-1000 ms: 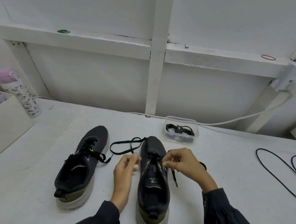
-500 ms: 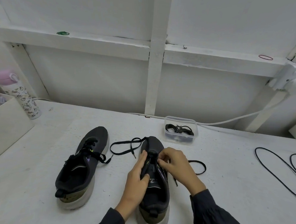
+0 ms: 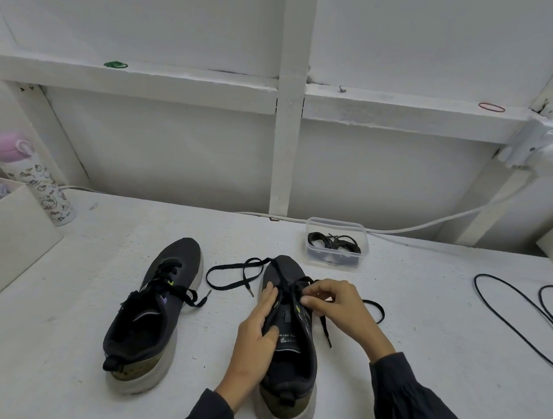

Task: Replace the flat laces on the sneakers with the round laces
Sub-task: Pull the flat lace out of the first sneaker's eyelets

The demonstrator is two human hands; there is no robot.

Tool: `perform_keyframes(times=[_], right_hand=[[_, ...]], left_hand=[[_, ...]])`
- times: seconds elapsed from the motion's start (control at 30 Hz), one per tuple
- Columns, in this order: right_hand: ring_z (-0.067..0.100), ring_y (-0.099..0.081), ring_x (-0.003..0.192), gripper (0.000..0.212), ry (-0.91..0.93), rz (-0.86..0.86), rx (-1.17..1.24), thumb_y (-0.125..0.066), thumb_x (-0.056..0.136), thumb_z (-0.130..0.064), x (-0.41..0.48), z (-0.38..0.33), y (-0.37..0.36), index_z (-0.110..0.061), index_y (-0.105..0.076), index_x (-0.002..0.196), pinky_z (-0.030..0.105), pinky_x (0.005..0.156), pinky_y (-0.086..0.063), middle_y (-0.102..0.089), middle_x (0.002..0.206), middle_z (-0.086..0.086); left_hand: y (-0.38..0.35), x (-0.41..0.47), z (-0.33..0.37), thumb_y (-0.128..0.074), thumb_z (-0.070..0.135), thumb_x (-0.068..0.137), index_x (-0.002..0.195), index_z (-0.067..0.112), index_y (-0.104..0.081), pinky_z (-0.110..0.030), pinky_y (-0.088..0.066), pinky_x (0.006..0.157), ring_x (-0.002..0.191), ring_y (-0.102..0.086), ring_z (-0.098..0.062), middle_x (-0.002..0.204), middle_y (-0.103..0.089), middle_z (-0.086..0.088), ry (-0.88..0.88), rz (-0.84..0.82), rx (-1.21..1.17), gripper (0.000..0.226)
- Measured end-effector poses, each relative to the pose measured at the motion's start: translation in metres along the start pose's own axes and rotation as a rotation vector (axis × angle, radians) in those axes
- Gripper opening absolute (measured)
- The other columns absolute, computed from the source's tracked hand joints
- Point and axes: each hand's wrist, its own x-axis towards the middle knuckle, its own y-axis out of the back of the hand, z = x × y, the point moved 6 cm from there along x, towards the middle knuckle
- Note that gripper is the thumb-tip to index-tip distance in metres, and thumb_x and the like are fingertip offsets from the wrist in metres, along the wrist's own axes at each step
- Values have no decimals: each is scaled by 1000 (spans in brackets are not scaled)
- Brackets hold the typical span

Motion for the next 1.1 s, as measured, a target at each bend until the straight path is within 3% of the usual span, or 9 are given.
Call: perform_keyframes(times=[0.17, 0.3, 0.47, 0.57, 0.7, 0.83, 1.0, 1.1], right_hand=[[18, -66, 74, 7, 35, 79, 13, -81, 76, -20, -1, -2, -5, -23, -76, 73, 35, 73, -54, -72, 75, -6], [16, -64, 68, 7, 56, 64, -37, -71, 75, -27, 3, -7, -9, -28, -67, 68, 42, 72, -54, -69, 70, -7], [15, -62, 55, 9, -22, 186, 89, -61, 88, -14, 4, -2, -5, -16, -61, 79, 40, 63, -53, -68, 65, 2], [12, -60, 59, 9, -43, 119, 173, -65, 91, -17, 1, -2, -7, -11, -68, 85, 30, 62, -52, -68, 69, 1], [11, -62, 69, 13, -54, 16, 197, -76, 84, -21, -1, 3, -4, -8, -73, 85, 32, 69, -55, -70, 77, 5], [8, -57, 61, 12, -36, 30, 165, -73, 85, -13, 0, 2, -5, -11, -68, 74, 25, 63, -48, -64, 65, -7], [18, -60, 59, 15, -112, 176, 221, -57, 94, -5, 8, 4, -2, -9, -62, 80, 33, 59, -49, -68, 69, 3], [17, -57, 59, 13, -117, 145, 307, -62, 94, -12, 7, 4, -6, -3, -67, 85, 29, 55, -48, -65, 69, 5]], left_hand=[[1, 0, 1, -49, -3, 97, 141, 31, -37, -27, -22, 120, 143, -27, 1, 152, -33, 16, -17, 9, -24, 57], [0, 1, 4, -50, 15, 100, 139, 34, -38, -21, -21, 118, 142, -26, 3, 151, -32, 18, -49, 12, -18, 45], [0, 0, 5, -49, 18, 101, 134, 41, -38, -17, -21, 117, 142, -25, 3, 149, -30, 22, -65, -8, 8, 42], [0, 0, 5, -50, 21, 100, 139, 35, -39, -21, -22, 118, 143, -25, 2, 149, -30, 22, -54, -4, 1, 43], [-1, 0, 6, -51, 27, 99, 142, 30, -39, -24, -22, 119, 142, -24, 3, 148, -29, 23, -40, -5, 6, 45], [0, 0, 7, -51, 26, 100, 144, 27, -40, -23, -22, 119, 142, -24, 3, 148, -29, 23, -33, 1, 17, 45], [-1, 1, 5, -49, 25, 101, 144, 27, -40, -21, -21, 119, 143, -24, 3, 149, -29, 23, -41, -27, 47, 44], [1, 1, 5, -49, 24, 101, 144, 26, -41, -17, -21, 117, 143, -24, 3, 151, -30, 21, -36, -11, 39, 44]])
